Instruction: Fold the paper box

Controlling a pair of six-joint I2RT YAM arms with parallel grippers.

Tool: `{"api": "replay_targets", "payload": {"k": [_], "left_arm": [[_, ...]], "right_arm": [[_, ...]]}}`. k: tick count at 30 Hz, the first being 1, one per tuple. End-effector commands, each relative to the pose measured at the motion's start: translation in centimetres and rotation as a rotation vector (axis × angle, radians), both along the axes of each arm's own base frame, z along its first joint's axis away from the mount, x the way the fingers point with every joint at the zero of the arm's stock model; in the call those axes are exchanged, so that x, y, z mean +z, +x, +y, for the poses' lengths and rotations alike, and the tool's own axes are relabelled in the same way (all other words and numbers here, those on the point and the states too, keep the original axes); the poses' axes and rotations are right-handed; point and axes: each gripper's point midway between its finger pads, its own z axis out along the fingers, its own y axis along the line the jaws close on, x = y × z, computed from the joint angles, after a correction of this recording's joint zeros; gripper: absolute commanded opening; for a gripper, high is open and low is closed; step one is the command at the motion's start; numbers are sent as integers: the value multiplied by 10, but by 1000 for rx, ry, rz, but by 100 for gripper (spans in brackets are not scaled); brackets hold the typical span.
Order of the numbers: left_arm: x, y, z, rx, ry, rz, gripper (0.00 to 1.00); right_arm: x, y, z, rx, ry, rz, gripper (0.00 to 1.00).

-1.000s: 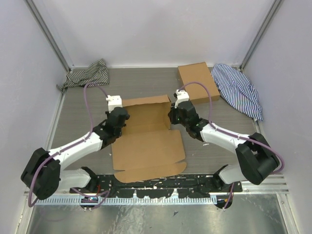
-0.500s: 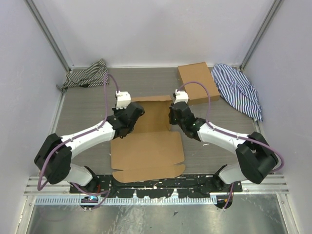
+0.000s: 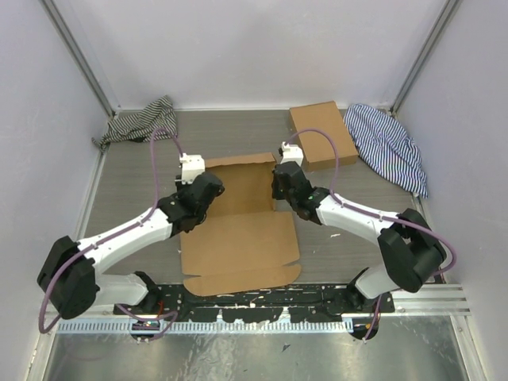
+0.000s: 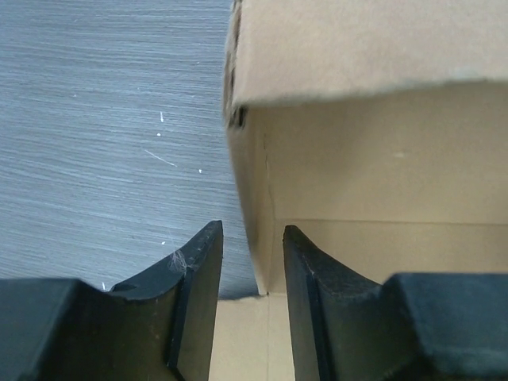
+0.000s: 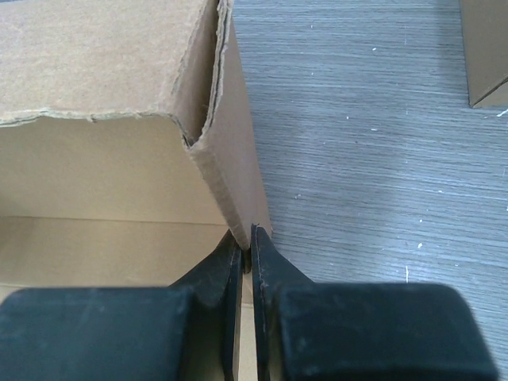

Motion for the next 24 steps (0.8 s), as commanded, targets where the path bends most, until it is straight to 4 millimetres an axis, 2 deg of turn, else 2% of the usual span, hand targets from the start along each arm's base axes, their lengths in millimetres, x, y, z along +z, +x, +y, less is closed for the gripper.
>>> {"api": "replay_targets", "payload": {"k": [1, 7, 16, 24], "left_arm": [[7, -12, 4, -14, -38, 2, 44], [17, -30, 15, -24, -92, -4, 44], [61, -46, 18, -76, -237, -96, 46], [71, -54, 16, -138, -236, -74, 47]], "right_arm": [[19, 14, 5, -54, 42, -41, 1], [17, 15, 6, -60, 28, -19, 1], [22, 14, 13, -42, 31, 21, 1], [13, 9, 14, -26, 21, 56, 1]]}}
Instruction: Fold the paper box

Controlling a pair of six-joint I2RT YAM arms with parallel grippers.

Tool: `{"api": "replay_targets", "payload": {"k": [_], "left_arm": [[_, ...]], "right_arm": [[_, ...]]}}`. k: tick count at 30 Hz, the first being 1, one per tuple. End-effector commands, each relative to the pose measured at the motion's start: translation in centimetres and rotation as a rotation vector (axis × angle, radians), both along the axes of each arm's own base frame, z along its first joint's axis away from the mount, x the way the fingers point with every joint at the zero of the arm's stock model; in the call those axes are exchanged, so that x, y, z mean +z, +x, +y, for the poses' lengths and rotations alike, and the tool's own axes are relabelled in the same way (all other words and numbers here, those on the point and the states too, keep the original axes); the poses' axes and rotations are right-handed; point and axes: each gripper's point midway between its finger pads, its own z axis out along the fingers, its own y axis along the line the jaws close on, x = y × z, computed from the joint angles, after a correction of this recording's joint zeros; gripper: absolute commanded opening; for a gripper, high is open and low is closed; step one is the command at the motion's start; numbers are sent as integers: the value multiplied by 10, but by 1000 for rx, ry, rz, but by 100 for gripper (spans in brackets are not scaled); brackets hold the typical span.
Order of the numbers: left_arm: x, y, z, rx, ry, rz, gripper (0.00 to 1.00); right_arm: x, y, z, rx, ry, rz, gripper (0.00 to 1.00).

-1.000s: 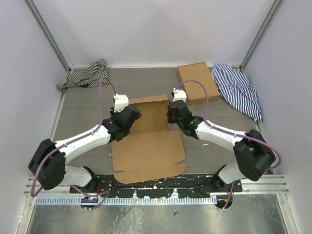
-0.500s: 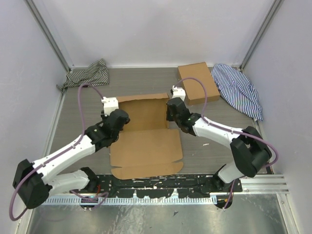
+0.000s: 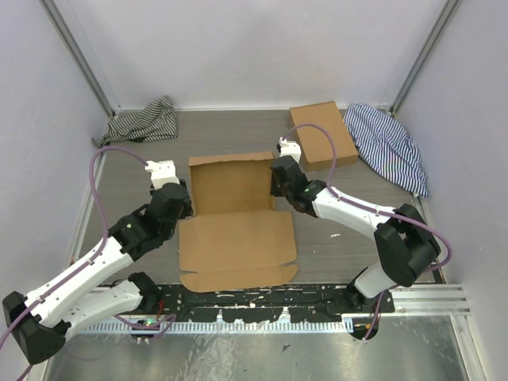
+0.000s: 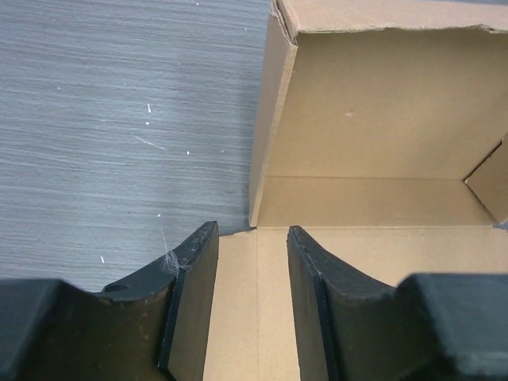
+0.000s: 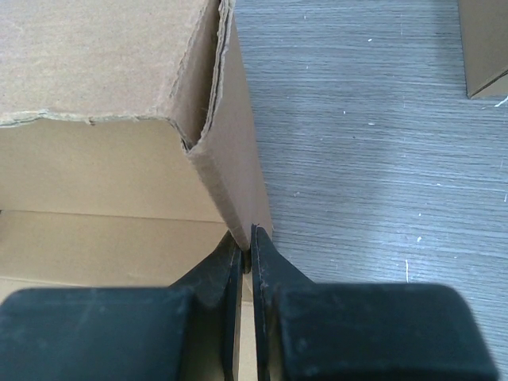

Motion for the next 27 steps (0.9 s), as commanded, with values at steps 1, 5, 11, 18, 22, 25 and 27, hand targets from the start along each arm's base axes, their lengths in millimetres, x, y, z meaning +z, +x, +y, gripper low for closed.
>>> {"api": "replay_targets", "payload": {"k": [1, 5, 11, 18, 22, 25, 27], "left_arm": [[8, -4, -1, -40, 15, 9, 47], [4, -4, 6, -26, 50, 2, 47], [-9, -7, 13, -8, 56, -13, 47], [-31, -13, 20, 2, 40, -30, 47], [-43, -16, 24, 25, 33, -22, 47], [-48, -18, 26, 43, 11, -22, 47], [-50, -18, 25, 39, -9, -33, 48]], "right_arm": [[12, 3, 11, 9, 44, -5, 1], [11, 2, 12, 21, 41, 2, 1], [10, -1, 11, 26, 31, 10, 1], [14, -3, 10, 27, 27, 24, 1], [19, -3, 13, 31, 37, 28, 1], [21, -3, 14, 34, 43, 35, 1], [23, -3, 16, 41, 49, 37, 1]]}}
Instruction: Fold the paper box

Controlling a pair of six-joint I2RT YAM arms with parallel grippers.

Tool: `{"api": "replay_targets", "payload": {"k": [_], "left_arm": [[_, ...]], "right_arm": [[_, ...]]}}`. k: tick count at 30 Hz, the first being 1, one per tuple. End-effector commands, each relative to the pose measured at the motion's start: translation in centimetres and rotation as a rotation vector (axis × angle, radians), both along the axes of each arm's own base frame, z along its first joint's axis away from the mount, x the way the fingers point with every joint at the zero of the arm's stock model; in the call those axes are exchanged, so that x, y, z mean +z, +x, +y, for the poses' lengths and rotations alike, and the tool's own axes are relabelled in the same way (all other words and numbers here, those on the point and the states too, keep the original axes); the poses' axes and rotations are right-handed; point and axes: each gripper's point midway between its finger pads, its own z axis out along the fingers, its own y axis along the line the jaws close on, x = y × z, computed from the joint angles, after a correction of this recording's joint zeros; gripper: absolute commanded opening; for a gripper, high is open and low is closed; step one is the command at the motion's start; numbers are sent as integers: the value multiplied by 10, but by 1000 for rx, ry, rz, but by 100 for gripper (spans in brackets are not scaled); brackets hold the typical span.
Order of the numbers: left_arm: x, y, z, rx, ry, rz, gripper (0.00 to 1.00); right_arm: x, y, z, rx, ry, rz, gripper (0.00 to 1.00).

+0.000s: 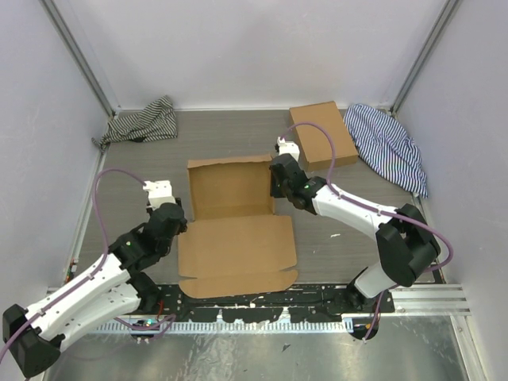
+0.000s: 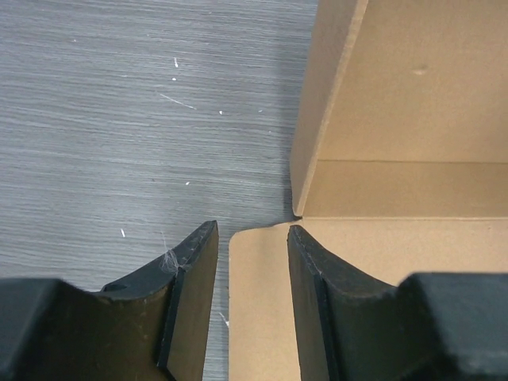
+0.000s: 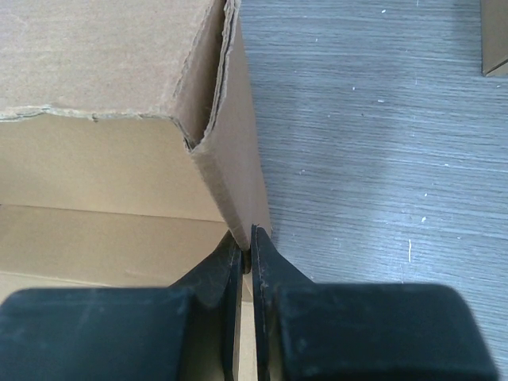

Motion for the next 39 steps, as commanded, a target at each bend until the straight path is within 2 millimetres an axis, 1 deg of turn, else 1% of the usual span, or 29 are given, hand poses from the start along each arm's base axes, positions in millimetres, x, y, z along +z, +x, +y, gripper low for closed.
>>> {"api": "replay_targets", "payload": {"k": [1, 6, 10, 13, 16, 18, 19, 20, 21, 23, 25, 27, 30, 34, 37, 38, 39], "left_arm": [[3, 4, -2, 29, -75, -66, 48], [-14, 0, -1, 30, -107, -66, 50], [-34, -9, 9, 92, -125, -27, 50], [-33, -12, 9, 84, -150, -37, 49], [-34, -11, 15, 115, -174, -74, 50], [-33, -12, 16, 115, -186, -85, 50], [-33, -13, 16, 112, -192, -89, 50], [-32, -13, 16, 109, -200, -96, 50], [-32, -13, 15, 105, -205, -101, 50], [-31, -14, 15, 101, -215, -107, 50], [-31, -14, 15, 97, -222, -111, 50], [-31, -14, 15, 97, -224, -112, 50], [-32, -14, 14, 94, -222, -107, 50], [-33, -14, 13, 91, -213, -95, 50], [-33, -14, 12, 90, -209, -90, 50], [-33, -14, 12, 89, -209, -89, 50], [-33, -14, 12, 88, -210, -88, 50]], "right_arm": [[24, 6, 14, 12, 63, -24, 1], [25, 1, 18, 35, 75, -5, 1], [22, -4, 15, 41, 67, 14, 1], [23, -6, 13, 37, 62, 18, 1], [25, -6, 10, 24, 52, 21, 1], [28, -5, 7, 7, 47, 19, 3], [31, -5, 6, 2, 45, 15, 6], [32, -5, 5, -2, 45, 13, 12], [36, -5, 5, -4, 48, 9, 23], [43, -5, 2, -11, 44, -8, 38], [55, -2, -6, -40, 34, -44, 49], [67, 1, -13, -55, 21, -83, 52], [82, 7, -18, -60, 11, -122, 53], [92, 19, -24, -80, -5, -140, 56], [91, 39, -28, -75, 10, -109, 64], [89, 49, -28, -65, 44, -90, 68], [88, 62, -35, -62, 93, -65, 73]]}}
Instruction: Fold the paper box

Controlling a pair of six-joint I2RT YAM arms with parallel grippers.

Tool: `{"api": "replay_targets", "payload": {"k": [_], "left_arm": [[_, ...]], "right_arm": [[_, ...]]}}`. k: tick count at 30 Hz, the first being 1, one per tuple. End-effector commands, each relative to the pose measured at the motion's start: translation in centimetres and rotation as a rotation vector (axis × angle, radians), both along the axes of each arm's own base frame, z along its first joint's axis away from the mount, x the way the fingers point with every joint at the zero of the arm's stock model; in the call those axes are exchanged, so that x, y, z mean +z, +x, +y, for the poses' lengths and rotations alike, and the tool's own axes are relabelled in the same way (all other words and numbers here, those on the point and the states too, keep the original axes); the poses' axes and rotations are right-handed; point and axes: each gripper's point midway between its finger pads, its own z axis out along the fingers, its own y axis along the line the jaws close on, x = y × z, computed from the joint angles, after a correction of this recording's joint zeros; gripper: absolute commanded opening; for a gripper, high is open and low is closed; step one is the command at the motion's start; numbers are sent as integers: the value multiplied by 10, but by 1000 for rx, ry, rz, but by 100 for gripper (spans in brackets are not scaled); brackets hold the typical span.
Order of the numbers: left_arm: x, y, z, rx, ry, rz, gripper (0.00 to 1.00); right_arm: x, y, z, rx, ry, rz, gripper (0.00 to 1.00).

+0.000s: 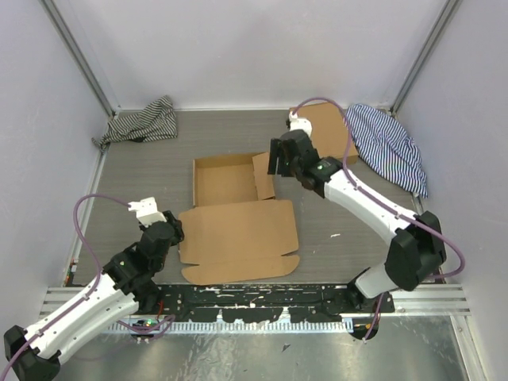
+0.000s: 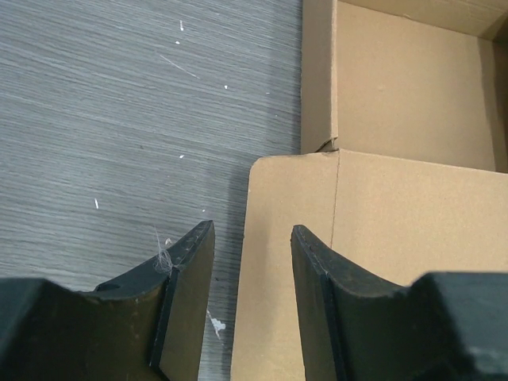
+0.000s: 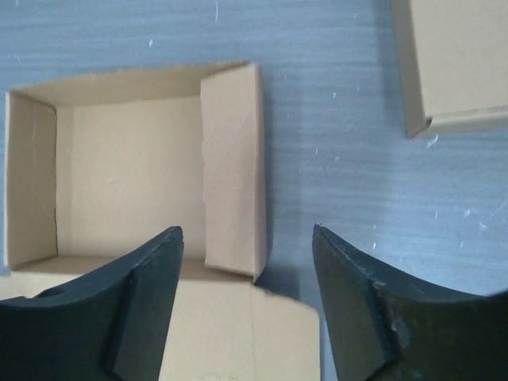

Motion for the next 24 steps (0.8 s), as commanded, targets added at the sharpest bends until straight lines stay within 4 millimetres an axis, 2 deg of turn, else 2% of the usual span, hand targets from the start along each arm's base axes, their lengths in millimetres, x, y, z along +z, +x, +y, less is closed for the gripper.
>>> {"api": "replay_targets", "payload": {"k": [1, 4, 5, 6, 7, 9, 11, 17, 24], "left_arm": [[0, 2, -2, 4, -14, -9, 50], [1, 2, -2, 3, -18, -11, 50], [1, 2, -2, 3, -17, -11, 50], [1, 2, -2, 3, -18, -12, 50], [1, 2, -2, 2, -19, -13, 50], [1, 1, -3, -1, -19, -12, 50], [1, 2, -3, 0, -20, -13, 50], [1, 2, -2, 3, -18, -13, 50], [1, 2, -2, 2, -20, -13, 50]], "right_arm": [[12, 48, -6, 41, 150, 31, 76], [-7, 78, -3, 94, 209, 113, 75], [-25, 87, 2, 113, 197, 164, 73], [-26, 96, 10, 150, 197, 180, 70], [-40, 98, 18, 190, 197, 223, 67], [-60, 98, 32, 243, 228, 279, 62], [-70, 96, 38, 251, 256, 290, 61], [-84, 85, 38, 262, 262, 303, 62], [-101, 68, 31, 236, 158, 326, 60]]}}
